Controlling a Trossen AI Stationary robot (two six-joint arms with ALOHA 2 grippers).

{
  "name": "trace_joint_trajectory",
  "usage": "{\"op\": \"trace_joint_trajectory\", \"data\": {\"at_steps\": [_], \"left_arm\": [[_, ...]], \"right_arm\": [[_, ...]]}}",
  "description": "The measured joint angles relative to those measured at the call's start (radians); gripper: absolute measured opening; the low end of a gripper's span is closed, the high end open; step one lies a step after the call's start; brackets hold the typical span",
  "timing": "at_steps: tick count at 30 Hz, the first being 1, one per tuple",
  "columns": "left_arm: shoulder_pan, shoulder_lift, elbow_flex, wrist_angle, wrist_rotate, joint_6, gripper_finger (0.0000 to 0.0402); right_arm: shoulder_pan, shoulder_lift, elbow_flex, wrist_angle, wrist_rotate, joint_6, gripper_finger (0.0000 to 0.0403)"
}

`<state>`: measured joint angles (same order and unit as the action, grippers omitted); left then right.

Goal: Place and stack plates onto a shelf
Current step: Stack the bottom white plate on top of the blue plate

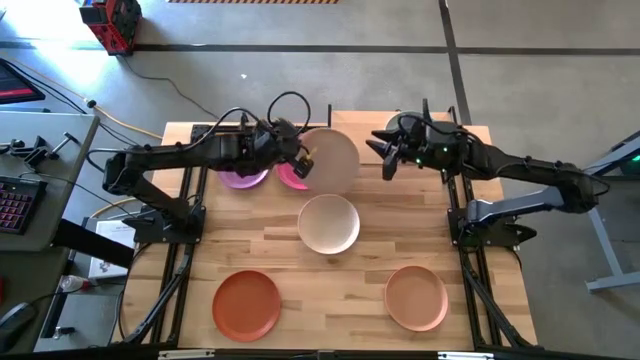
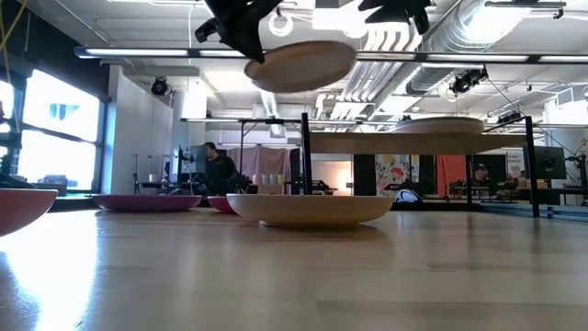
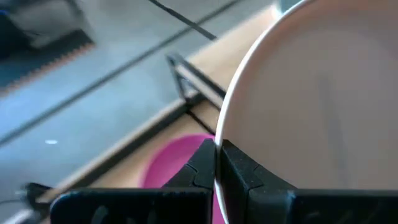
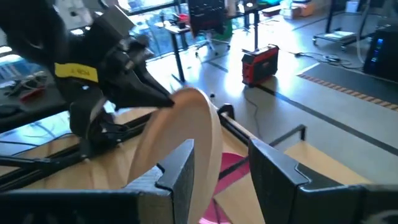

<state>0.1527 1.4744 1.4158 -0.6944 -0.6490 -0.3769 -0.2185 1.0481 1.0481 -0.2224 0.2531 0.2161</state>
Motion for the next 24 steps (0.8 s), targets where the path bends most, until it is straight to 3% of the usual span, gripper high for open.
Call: {"op": "trace_joint_trajectory", "data": {"at_steps": [9, 24], "left_arm": [[0.013, 0.000, 0.000, 0.011, -0.118, 0.023, 0.0001], [0.013, 0.019, 0.000, 0.019, -0.117, 0.015, 0.0001]], "right_arm": [[-0.023, 0.049, 0.000, -0.030, 0.005, 0.047, 0.0133], [-0.023, 0.183, 0.000, -0.017, 0.006, 0.130, 0.0133]]}}
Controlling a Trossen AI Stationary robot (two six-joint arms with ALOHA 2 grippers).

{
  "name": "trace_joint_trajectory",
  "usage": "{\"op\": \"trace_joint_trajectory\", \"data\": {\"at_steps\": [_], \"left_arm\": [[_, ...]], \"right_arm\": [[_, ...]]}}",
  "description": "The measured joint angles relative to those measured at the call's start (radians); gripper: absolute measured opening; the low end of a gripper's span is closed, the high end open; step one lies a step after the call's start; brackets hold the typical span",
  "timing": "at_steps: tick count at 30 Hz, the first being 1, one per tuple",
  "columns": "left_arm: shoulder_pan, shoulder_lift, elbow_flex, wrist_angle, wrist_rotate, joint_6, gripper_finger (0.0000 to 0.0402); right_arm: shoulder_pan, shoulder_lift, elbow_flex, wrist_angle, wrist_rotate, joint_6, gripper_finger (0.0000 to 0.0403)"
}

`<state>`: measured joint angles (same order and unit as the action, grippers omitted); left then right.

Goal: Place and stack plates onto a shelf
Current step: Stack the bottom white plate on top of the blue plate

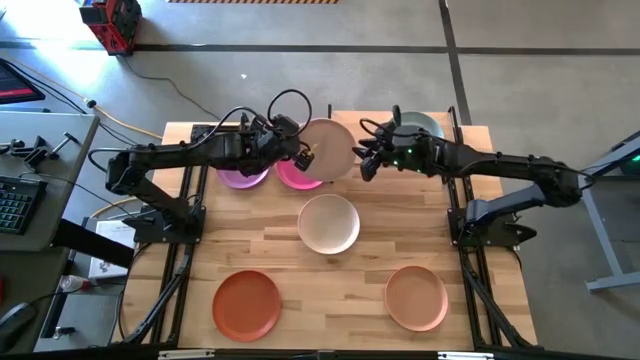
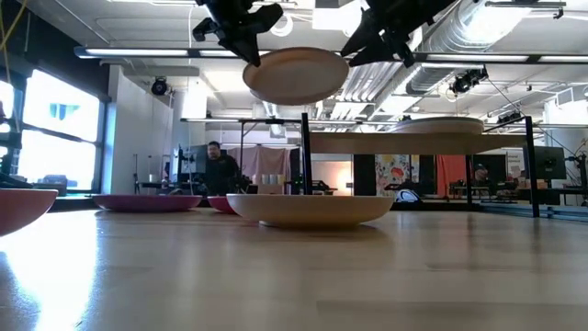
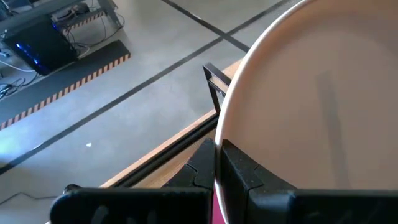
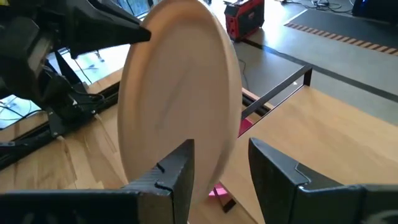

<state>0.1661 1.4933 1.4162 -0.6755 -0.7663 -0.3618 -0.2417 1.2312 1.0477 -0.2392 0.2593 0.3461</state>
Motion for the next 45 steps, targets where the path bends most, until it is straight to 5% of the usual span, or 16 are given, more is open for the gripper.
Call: {"op": "trace_joint_trajectory", "data": {"at_steps": [11, 20, 36, 45], "left_arm": [[-0.003, 0.000, 0.000, 0.052, 0.029, 0.032, 0.0001], [-0.004, -0.001, 0.000, 0.052, 0.026, 0.060, 0.0001], [-0.001, -0.002, 0.000, 0.054, 0.033, 0.182, 0.0001], [0.052, -0.002, -0.001, 0.048, 0.274, 0.188, 0.0040]], "right_arm": [[0.000, 0.053, 0.000, 0.019, 0.022, 0.020, 0.0123], [-0.003, 0.053, 0.000, 0.039, 0.043, 0.048, 0.0009], [0.001, 0.053, 0.000, 0.030, 0.029, 0.180, 0.0003], [0.003, 0.053, -0.001, -0.032, 0.041, 0.249, 0.0001]]}}
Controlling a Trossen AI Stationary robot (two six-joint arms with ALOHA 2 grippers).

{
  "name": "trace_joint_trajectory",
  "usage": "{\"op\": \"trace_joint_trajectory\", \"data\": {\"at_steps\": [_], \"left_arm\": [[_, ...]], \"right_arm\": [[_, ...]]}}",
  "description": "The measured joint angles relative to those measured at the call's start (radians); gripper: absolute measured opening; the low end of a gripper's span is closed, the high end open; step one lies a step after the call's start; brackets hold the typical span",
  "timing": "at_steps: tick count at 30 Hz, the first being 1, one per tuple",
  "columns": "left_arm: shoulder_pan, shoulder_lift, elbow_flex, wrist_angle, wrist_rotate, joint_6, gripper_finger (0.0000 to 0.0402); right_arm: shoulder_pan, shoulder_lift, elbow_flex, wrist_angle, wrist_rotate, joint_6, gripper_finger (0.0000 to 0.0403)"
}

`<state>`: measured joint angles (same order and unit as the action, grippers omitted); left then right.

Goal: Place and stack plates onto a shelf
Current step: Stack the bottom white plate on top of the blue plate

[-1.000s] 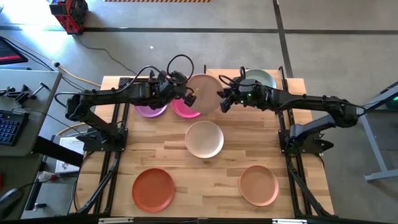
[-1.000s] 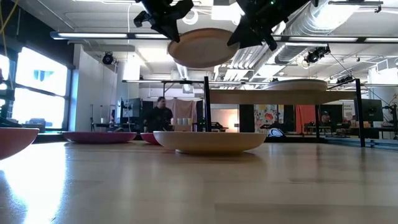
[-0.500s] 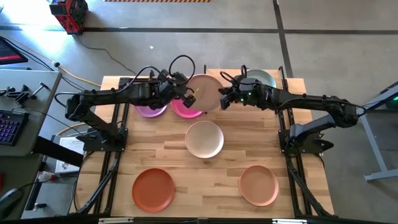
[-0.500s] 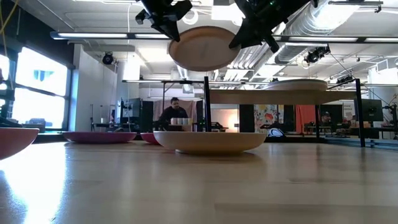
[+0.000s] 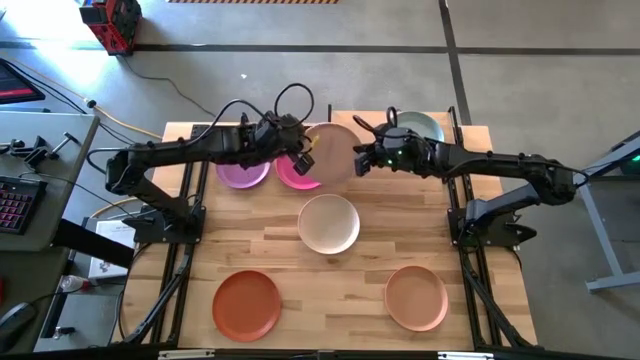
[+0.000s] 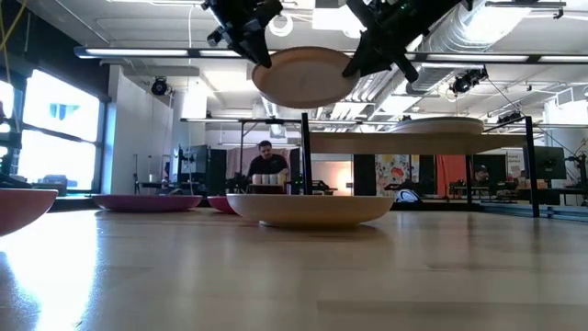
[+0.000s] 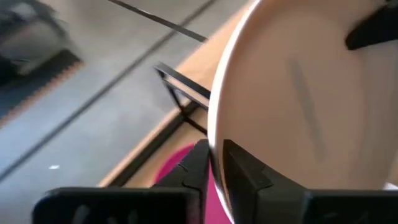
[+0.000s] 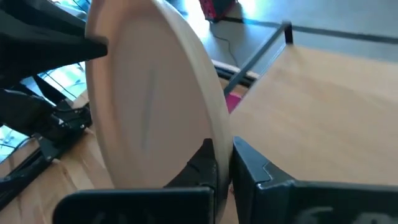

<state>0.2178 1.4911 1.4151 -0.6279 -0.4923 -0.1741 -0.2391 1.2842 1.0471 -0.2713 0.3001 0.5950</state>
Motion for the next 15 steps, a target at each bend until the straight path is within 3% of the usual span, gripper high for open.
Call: {"op": "trace_joint_trajectory", "data": {"at_steps": [6, 15], "left_arm": [[0.046, 0.001, 0.000, 0.004, 0.150, -0.052, 0.0087], [0.069, -0.042, -0.001, 0.021, 0.172, -0.044, 0.0113]], "right_arm": [[0.000, -0.001, 0.000, -0.037, 0.008, 0.033, 0.0001], [-0.019, -0.096, 0.000, -0.075, 0.041, 0.056, 0.0000]]}}
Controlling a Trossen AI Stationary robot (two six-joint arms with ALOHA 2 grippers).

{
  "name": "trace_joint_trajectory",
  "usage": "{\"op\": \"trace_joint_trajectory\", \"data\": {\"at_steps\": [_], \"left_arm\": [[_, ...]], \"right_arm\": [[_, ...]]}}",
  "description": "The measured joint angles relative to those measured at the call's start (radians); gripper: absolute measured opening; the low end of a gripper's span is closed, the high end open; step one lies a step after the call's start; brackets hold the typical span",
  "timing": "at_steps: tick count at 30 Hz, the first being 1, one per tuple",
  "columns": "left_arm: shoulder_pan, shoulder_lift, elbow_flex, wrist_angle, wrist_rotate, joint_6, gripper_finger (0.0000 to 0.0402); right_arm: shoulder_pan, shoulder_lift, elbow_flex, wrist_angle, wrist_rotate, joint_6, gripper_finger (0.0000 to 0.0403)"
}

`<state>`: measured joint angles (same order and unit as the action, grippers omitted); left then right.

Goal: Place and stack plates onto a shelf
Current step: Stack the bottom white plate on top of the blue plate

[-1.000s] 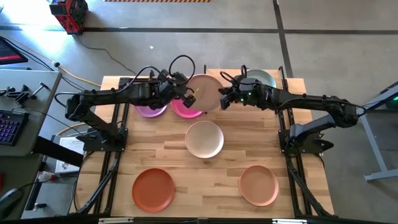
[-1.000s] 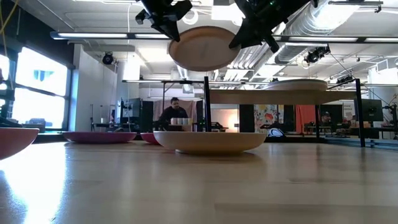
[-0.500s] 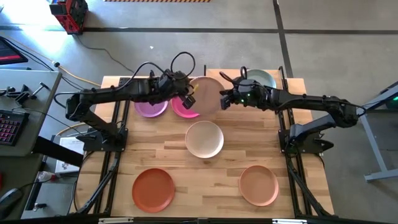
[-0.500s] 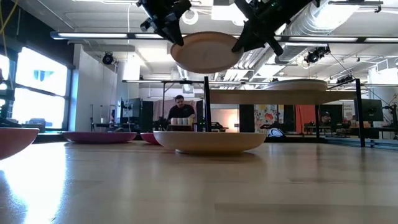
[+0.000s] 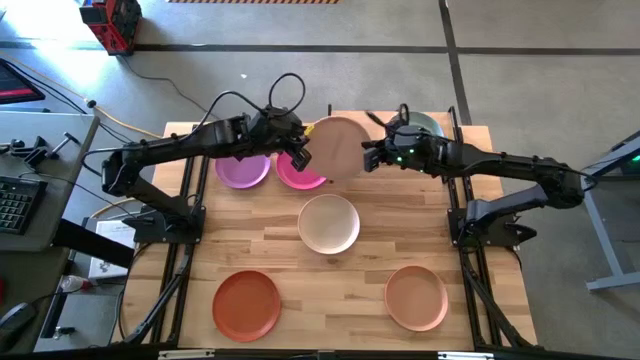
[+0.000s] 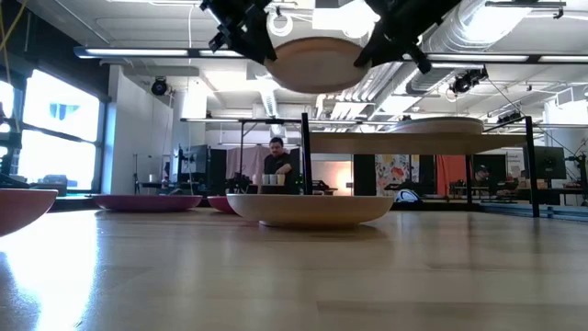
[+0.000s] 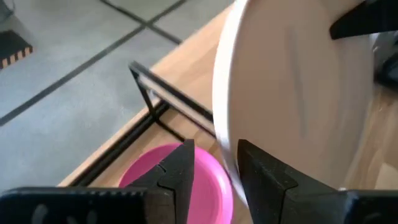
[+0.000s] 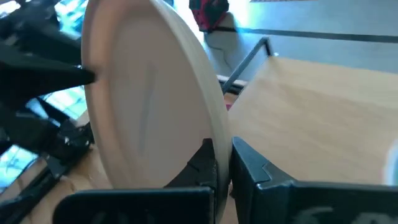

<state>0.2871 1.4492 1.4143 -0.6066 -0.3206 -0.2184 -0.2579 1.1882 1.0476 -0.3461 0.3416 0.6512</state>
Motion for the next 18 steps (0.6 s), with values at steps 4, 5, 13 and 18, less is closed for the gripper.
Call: {"op": "trace_joint_trajectory", "data": {"at_steps": [4, 5, 13, 18], "left_arm": [[0.001, -0.029, 0.000, 0.052, -0.009, 0.015, 0.0113], [0.001, -0.036, 0.000, 0.069, -0.010, 0.024, 0.0113], [0.000, -0.047, 0.000, 0.103, -0.001, 0.113, 0.0113], [0.000, -0.047, 0.000, 0.097, -0.001, 0.161, 0.0113]], "right_arm": [[-0.024, -0.068, 0.000, -0.082, 0.083, 0.027, 0.0000], [-0.033, -0.087, 0.000, -0.103, 0.098, 0.034, 0.0000], [-0.150, -0.242, 0.000, -0.264, 0.129, 0.144, 0.0000], [-0.214, -0.330, 0.000, -0.407, 0.118, 0.221, 0.0000]]}}
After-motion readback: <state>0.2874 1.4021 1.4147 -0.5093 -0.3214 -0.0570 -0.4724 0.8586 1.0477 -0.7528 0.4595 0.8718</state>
